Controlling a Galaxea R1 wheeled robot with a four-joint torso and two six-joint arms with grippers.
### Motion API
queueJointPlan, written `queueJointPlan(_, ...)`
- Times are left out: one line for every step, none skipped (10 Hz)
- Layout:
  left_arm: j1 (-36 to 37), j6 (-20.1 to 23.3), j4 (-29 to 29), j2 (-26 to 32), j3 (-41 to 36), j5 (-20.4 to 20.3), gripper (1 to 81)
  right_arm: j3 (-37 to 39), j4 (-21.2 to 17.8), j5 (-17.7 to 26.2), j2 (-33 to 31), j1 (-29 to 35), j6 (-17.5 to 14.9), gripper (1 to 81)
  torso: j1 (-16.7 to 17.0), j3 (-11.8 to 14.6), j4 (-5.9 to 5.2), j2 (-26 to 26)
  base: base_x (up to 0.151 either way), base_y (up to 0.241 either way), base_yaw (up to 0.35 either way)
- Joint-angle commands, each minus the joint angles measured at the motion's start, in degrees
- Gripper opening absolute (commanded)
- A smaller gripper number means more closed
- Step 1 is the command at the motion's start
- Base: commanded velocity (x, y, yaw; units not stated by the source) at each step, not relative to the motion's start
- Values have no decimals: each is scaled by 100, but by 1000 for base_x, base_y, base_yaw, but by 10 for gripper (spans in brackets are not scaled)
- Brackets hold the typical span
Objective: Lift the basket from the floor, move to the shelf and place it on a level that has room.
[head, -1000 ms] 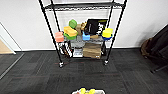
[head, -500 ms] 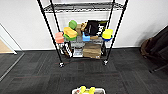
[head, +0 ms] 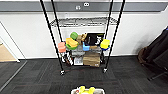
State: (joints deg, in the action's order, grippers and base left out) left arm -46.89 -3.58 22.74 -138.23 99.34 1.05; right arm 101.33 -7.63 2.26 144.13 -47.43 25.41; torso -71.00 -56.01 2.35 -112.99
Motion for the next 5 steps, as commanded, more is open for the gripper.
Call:
queueJointPlan(772, -99, 196, 146, -345, 264, 10, -220, -89, -138, -22, 791, 70, 10, 350, 139, 0, 543, 0, 0, 0)
queueJointPlan(860, -116, 223, 137, -345, 264, 10, -220, -89, -129, -22, 862, 70, 10, 465, 144, 0, 717, 0, 0, 0)
queueJointPlan(930, -116, 284, 137, -345, 299, 10, -246, -81, -102, -22, 941, 70, 10, 549, 210, 0, 833, 0, 0, 0)
queueJointPlan(966, -116, 346, 155, -363, 317, 10, -299, -81, -76, -22, 994, 26, 10, 656, 265, 0, 1008, 0, 0, 0)
queueJointPlan(966, -116, 354, 172, -389, 317, 10, -308, -81, -67, -30, 985, 0, 10, 771, 282, 0, 1187, 0, 0, 0)
